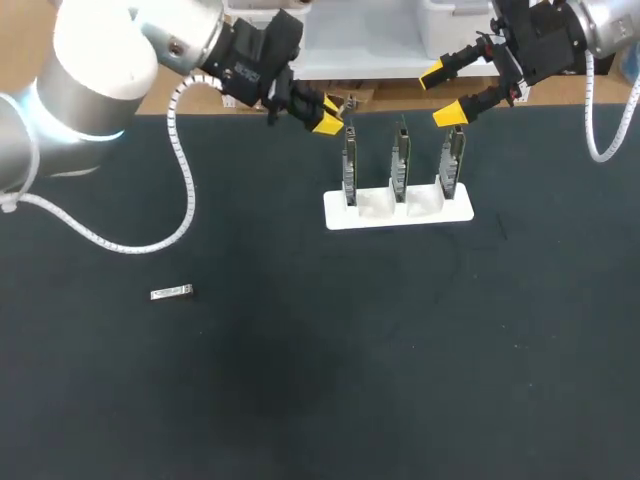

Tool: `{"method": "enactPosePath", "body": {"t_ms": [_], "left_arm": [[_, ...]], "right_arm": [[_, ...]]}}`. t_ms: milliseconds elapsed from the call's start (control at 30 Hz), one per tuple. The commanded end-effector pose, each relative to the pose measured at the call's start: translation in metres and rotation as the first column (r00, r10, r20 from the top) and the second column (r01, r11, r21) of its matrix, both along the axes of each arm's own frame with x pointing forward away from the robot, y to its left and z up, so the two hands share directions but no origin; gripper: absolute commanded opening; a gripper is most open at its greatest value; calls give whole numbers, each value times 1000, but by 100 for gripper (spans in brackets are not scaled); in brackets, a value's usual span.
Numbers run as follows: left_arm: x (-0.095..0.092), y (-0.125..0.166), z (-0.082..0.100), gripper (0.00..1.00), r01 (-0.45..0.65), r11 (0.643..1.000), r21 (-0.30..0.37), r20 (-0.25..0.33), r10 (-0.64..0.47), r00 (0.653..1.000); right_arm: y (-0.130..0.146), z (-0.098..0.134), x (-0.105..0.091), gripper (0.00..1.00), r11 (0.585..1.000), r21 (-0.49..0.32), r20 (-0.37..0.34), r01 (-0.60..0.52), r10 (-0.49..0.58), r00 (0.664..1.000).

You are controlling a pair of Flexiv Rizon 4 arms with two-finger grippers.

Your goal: Pick up the optical module with the left hand, and insert it into the network port with the right hand.

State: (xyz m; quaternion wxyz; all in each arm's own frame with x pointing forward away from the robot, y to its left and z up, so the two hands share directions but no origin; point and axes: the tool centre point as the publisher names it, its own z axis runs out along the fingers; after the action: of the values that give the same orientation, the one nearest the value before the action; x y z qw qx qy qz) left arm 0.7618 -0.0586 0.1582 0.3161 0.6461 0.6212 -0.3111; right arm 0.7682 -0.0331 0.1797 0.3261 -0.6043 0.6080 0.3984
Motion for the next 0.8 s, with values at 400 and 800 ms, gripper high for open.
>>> {"method": "enactPosePath", "body": {"t_ms": [400,800], "left_arm": [[-11,30,9,0,-114,927,-357,232,207,950],[8,4,24,0,62,895,-442,247,56,967]], "right_arm": [[0,0,-2,100,1000,-1,3,3,-3,1000],[0,0,-2,100,1000,-1,3,3,-3,1000]]}}
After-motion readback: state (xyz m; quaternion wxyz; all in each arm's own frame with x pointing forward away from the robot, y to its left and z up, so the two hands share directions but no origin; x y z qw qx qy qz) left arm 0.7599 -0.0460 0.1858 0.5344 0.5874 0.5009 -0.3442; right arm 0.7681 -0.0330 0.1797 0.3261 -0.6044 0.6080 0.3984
